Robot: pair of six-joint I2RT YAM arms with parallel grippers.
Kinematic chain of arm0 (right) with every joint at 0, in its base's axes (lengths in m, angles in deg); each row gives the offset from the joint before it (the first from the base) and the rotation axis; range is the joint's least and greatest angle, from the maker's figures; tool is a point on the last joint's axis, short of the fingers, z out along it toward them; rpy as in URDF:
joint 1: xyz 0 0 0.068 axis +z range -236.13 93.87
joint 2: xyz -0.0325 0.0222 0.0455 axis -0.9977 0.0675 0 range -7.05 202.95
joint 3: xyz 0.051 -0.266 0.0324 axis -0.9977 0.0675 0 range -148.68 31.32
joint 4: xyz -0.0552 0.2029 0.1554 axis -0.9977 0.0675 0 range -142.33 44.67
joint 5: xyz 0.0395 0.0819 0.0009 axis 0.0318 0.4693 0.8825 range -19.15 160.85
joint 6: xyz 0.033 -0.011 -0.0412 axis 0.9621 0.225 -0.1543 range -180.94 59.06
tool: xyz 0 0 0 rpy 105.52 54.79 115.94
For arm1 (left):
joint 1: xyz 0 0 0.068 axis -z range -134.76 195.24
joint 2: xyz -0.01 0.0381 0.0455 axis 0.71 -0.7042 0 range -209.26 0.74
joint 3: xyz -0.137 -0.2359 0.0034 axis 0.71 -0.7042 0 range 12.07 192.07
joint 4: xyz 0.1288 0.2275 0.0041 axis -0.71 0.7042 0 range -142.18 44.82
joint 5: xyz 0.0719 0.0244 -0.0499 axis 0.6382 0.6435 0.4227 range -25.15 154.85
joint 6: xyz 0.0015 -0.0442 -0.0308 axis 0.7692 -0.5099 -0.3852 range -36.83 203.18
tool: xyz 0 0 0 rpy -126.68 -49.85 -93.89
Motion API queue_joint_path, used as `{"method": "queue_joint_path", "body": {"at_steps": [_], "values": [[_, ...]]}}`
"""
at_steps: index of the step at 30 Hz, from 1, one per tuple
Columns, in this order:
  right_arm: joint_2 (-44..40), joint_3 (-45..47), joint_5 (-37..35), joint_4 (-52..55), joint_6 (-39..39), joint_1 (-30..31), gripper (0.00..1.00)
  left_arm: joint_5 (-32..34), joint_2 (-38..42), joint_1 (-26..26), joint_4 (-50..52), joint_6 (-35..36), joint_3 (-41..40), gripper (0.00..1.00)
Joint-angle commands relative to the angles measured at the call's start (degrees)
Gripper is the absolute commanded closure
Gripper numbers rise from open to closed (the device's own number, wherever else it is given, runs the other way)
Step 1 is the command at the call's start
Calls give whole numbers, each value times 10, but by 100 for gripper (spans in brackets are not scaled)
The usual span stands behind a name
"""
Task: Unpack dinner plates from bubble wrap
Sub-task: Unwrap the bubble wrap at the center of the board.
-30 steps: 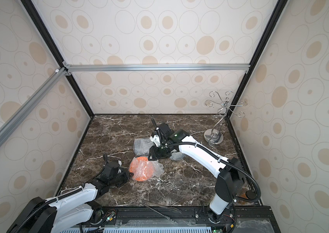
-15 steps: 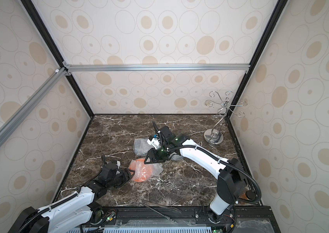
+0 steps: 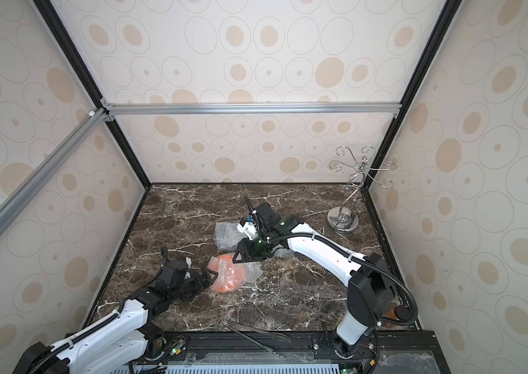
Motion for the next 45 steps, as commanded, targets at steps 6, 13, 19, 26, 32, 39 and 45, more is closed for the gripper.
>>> {"method": "queue_joint_path", "body": {"at_steps": [6,13,19,26,32,39,45], "values": [[38,-18,-47,-3,11,24,52,7,9,0,96,71,81,0],[62,-21,-86,-11,15,35,52,-3,-15,-1,116,116,129,0],[82,-10,-100,-29,8,35,52,-8,-65,-2,135,164,187,0],[84,20,-104,-54,1,21,52,-9,-136,-5,138,204,251,0],[81,46,-96,-67,-17,-9,52,-26,-189,-9,142,245,300,0],[104,67,-86,-94,-22,-44,52,-58,-225,-13,142,281,316,3],[126,62,-100,-107,-13,-45,53,-77,-231,-13,120,301,294,8]]}}
